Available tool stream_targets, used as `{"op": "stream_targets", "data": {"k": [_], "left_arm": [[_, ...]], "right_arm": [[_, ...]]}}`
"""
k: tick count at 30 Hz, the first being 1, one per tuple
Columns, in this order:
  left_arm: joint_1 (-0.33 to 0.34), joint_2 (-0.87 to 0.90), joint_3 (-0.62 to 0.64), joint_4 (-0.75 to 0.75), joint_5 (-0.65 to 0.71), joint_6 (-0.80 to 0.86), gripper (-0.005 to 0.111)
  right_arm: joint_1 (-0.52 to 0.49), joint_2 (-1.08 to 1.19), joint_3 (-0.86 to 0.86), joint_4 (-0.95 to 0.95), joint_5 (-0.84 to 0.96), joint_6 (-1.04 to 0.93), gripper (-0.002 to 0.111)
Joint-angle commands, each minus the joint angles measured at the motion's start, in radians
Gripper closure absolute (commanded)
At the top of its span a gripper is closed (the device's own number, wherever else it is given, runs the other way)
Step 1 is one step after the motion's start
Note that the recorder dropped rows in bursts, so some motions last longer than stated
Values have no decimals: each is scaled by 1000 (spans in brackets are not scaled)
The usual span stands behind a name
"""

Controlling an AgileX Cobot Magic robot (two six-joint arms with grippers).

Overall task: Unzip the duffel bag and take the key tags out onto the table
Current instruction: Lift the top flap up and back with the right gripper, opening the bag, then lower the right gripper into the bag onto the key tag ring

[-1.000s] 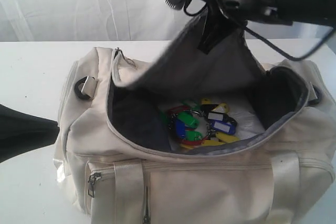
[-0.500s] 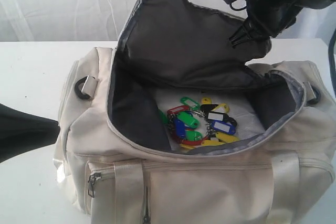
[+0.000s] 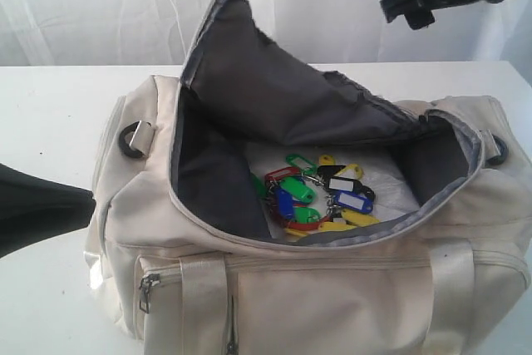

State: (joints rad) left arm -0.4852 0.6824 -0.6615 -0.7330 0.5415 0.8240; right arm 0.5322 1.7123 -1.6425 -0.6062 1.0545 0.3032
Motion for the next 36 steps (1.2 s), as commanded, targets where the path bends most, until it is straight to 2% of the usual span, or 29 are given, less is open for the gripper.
{"op": "stream_targets", "data": {"k": [1, 3, 5, 8, 10, 13, 14, 18, 20, 23, 26, 32, 36], "left_arm": [[-5, -8, 4, -19, 3, -9, 107], [-5, -8, 4, -21, 3, -9, 107], [-5, -8, 4, -21, 3, -9, 107], [-5, -8, 4, -21, 3, -9, 107], [-5, -8, 4, -23, 3, -9, 107], [-5, -8, 4, -27, 3, -9, 107], [-5, -8, 4, -27, 5, -9, 107], [-5, -8, 4, -27, 5, -9, 107], [-5, -8, 4, -27, 5, -9, 107], [-5, -8, 4, -27, 5, -9, 107], [-5, -8, 4, -27, 5, -9, 107], [-5, -8, 4, -27, 5, -9, 107], [-5, -8, 4, -27, 5, -9, 107]], "right_arm": [[17, -74, 7, 658, 167, -459, 47], [17, -83, 24, 902, 167, -609, 58], [25, -72, 27, 1046, 167, -690, 67], [67, -15, 27, 1117, 167, -718, 84], [107, 57, 27, 1113, 167, -724, 91], [146, 150, 27, 1078, 59, -752, 94], [148, 184, 27, 1033, -94, -738, 94], [148, 208, 27, 907, -508, -651, 94], [148, 203, 25, 907, -545, -666, 94], [148, 172, 21, 879, -416, -666, 94], [148, 123, -1, 853, -224, -690, 86], [148, 61, -4, 856, 22, -744, 47], [148, 69, 21, 863, 146, -635, 39]]}}
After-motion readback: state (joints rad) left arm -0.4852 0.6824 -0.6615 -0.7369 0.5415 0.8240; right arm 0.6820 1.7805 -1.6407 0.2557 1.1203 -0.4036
